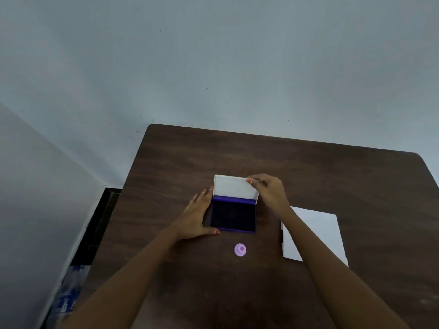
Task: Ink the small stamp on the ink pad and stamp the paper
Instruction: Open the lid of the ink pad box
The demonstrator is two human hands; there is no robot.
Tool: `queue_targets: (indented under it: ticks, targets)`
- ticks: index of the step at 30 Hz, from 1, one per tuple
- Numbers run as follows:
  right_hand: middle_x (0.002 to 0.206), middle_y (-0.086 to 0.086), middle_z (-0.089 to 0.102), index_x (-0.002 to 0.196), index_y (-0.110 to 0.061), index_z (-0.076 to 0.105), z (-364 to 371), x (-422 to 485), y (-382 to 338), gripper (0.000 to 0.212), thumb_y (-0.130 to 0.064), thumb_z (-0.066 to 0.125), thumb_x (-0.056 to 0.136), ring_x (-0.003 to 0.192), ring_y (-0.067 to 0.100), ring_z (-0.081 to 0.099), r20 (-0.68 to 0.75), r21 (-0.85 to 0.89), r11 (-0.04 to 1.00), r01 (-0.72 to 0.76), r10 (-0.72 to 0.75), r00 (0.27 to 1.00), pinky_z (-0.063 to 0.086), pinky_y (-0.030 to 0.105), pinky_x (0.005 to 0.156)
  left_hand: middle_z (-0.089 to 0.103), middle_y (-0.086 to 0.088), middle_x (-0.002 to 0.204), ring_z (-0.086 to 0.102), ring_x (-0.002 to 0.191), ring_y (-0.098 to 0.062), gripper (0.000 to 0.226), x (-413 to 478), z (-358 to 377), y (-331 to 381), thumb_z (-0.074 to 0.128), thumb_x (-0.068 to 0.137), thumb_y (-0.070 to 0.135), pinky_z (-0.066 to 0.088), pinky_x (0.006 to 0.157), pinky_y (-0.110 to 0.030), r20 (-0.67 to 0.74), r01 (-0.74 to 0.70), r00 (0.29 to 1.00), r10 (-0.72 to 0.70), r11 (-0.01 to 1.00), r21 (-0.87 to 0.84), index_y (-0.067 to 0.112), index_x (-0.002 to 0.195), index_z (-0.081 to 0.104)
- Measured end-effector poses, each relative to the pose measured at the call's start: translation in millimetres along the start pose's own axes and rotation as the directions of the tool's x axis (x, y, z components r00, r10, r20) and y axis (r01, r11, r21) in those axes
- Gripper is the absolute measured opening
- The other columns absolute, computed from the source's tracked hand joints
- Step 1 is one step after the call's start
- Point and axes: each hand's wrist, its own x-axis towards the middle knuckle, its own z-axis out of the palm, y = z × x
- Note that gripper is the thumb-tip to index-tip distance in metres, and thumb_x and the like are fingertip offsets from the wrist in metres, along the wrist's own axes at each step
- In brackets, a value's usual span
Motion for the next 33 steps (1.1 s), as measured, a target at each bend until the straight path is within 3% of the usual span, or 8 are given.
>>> queue_targets:
  ticks: [3, 7, 10, 13, 18, 21, 27, 33]
  targets:
    - [0.112, 0.016, 0.058, 0.103, -0.008, 0.065, 14.8, 12.9, 4.2, 0.021, -0.018, 0.055, 0.088, 0.101, 0.021, 0.051, -0.101, -0.060, 0.998, -0.028, 0.022, 0.995, 0.039, 0.025, 0.081, -0.010, -0.005, 0.155, -0.015, 0.138, -0.014, 0.113, 1.6, 0.7, -0.7, 0.063, 0.069, 0.060, -0.005, 0.113, -0.034, 0.023, 0.038, 0.999, -0.039, 0.999, 0.026, 0.029, 0.137, -0.022]
    - [0.114, 0.015, 0.053, 0.107, -0.010, 0.065, 31.1, 28.8, 13.2, 0.023, -0.019, 0.050, 0.091, 0.106, 0.025, 0.045, -0.154, -0.200, 0.977, -0.073, 0.043, 0.987, 0.034, 0.025, 0.085, -0.012, 0.000, 0.154, -0.022, 0.124, -0.004, 0.113, -0.2, 0.0, 1.5, 0.064, 0.069, 0.058, -0.007, 0.104, -0.030, 0.032, 0.044, 0.998, -0.045, 0.999, 0.021, 0.034, 0.132, -0.027]
    - [0.114, 0.014, 0.054, 0.109, -0.010, 0.063, 38.5, 31.8, 21.6, 0.025, -0.019, 0.049, 0.091, 0.105, 0.024, 0.043, -0.161, -0.257, 0.962, -0.093, 0.053, 0.986, 0.033, 0.024, 0.083, -0.012, 0.003, 0.154, -0.023, 0.122, -0.001, 0.109, -0.8, -0.5, 2.2, 0.063, 0.072, 0.056, -0.007, 0.103, -0.029, 0.032, 0.027, 0.999, -0.028, 0.999, 0.028, 0.038, 0.128, -0.029]
    - [0.114, 0.014, 0.054, 0.113, -0.009, 0.061, 42.5, 29.9, 25.2, 0.027, -0.020, 0.049, 0.091, 0.104, 0.024, 0.044, -0.160, -0.306, 0.948, -0.087, 0.038, 0.986, 0.036, 0.026, 0.083, -0.013, 0.001, 0.154, -0.024, 0.126, -0.002, 0.109, 0.0, -0.6, 2.4, 0.062, 0.073, 0.055, -0.010, 0.106, -0.028, 0.026, 0.000, 1.000, -0.002, 0.998, 0.061, 0.030, 0.134, -0.024]
    - [0.122, 0.013, 0.051, 0.121, -0.012, 0.054, 39.5, 20.0, 23.5, 0.032, -0.022, 0.046, 0.092, 0.112, 0.025, 0.042, -0.085, -0.433, 0.901, -0.025, -0.012, 0.996, 0.035, 0.036, 0.097, -0.013, -0.001, 0.154, -0.021, 0.128, -0.004, 0.107, -0.6, 0.2, 3.0, 0.062, 0.074, 0.054, -0.010, 0.108, -0.028, 0.014, -0.010, 1.000, 0.009, 0.998, 0.062, 0.025, 0.138, -0.019]
    - [0.129, 0.013, 0.049, 0.121, -0.012, 0.054, 34.0, 9.8, 18.1, 0.032, -0.021, 0.045, 0.092, 0.120, 0.025, 0.040, -0.121, -0.435, 0.901, -0.009, -0.048, 0.992, 0.031, 0.039, 0.104, -0.013, -0.002, 0.154, -0.021, 0.129, -0.005, 0.107, -2.1, -0.4, 3.4, 0.062, 0.075, 0.052, -0.011, 0.109, -0.029, 0.021, -0.011, 1.000, 0.010, 0.998, 0.056, 0.023, 0.138, -0.018]
    - [0.118, 0.015, 0.059, 0.104, -0.004, 0.063, 22.7, -21.2, 15.1, 0.023, -0.015, 0.048, 0.091, 0.110, 0.024, 0.049, -0.087, -0.412, 0.909, 0.067, -0.113, 0.990, 0.039, 0.034, 0.095, -0.013, 0.001, 0.154, -0.018, 0.134, -0.007, 0.101, -16.3, 6.3, 5.9, 0.059, 0.078, 0.052, -0.013, 0.110, -0.033, -0.007, 0.016, 1.000, -0.015, 0.999, 0.033, 0.024, 0.139, -0.017]
    - [0.103, 0.011, 0.065, 0.098, -0.008, 0.064, 28.3, -76.2, 10.2, 0.019, -0.020, 0.051, 0.090, 0.097, 0.019, 0.055, 0.036, -0.347, 0.923, 0.166, -0.164, 0.986, 0.038, 0.021, 0.080, -0.003, 0.000, 0.155, -0.008, 0.139, -0.009, 0.078, -39.2, 17.6, 16.2, 0.050, 0.088, 0.038, -0.008, 0.112, -0.033, -0.143, 0.068, 0.987, -0.067, 0.998, 0.004, 0.023, 0.141, -0.005]
